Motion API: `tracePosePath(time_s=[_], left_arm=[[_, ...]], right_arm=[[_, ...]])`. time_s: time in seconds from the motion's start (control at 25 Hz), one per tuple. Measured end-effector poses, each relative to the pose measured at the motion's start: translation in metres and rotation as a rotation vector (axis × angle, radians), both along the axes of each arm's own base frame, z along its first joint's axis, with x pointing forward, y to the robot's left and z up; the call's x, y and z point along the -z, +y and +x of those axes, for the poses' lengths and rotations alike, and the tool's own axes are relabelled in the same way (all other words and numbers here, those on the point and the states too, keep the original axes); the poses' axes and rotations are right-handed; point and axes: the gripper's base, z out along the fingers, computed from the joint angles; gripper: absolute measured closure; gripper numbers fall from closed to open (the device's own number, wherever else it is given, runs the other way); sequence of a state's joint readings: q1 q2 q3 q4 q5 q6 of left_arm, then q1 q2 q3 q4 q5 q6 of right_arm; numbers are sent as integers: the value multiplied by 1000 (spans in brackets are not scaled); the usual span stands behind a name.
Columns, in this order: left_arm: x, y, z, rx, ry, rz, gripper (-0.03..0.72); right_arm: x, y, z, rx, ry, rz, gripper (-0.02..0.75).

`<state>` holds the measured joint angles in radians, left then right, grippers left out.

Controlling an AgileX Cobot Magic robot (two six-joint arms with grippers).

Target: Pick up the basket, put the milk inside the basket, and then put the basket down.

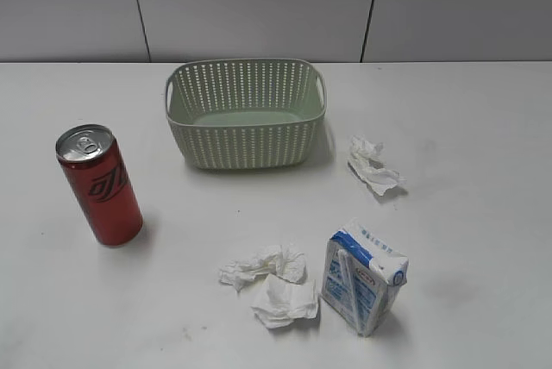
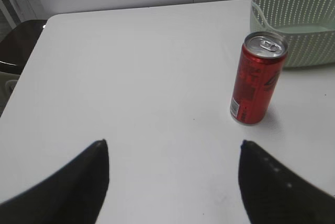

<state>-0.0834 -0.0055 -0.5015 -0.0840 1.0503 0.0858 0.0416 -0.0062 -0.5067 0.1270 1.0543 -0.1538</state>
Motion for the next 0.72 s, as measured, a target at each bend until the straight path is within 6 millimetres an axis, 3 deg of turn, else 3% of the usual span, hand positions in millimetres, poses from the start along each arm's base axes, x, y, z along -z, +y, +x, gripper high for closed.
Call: tracePosePath(time_s=[0.72], left_arm=[[0, 0, 0, 0, 0, 0, 96]], right_arm=[[0, 0, 0, 0, 0, 2, 167]])
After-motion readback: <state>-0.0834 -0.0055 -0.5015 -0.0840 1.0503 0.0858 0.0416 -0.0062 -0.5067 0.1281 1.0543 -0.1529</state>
